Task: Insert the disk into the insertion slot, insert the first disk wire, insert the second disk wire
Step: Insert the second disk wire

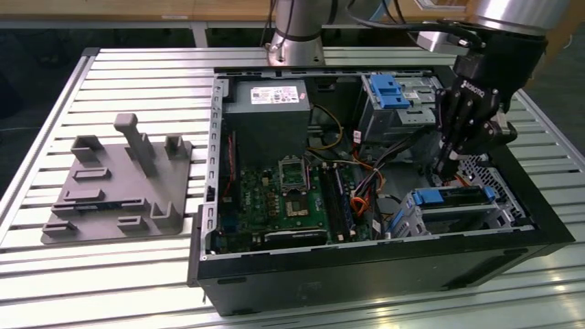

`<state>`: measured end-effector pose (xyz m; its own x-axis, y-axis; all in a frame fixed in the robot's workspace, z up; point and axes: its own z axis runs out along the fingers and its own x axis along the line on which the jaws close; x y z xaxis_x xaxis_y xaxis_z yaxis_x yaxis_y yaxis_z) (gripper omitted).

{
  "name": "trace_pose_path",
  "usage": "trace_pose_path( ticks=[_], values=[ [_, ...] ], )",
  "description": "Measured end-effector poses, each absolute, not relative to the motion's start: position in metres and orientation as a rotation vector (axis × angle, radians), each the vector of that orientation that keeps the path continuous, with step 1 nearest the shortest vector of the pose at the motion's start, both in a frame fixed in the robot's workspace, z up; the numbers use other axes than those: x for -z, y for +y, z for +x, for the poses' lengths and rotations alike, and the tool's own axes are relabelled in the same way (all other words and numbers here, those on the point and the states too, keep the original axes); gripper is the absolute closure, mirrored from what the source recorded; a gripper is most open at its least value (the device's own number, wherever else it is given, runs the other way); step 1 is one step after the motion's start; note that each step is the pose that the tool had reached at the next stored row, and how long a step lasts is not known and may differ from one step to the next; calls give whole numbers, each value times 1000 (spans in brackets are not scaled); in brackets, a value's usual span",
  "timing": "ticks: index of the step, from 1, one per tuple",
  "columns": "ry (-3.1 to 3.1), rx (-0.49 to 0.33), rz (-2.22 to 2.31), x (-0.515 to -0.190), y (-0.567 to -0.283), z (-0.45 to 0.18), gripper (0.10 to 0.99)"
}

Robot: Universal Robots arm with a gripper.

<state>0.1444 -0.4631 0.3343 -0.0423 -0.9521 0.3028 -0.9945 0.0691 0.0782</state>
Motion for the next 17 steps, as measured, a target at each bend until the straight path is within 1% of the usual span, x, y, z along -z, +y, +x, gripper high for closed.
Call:
trace_pose_path(
  ticks=[5, 17],
  values=[
    [-2088, -196, 1974, -335, -471, 145, 941],
    [-2109, -127, 2001, -337, -480, 156, 941]
  ],
)
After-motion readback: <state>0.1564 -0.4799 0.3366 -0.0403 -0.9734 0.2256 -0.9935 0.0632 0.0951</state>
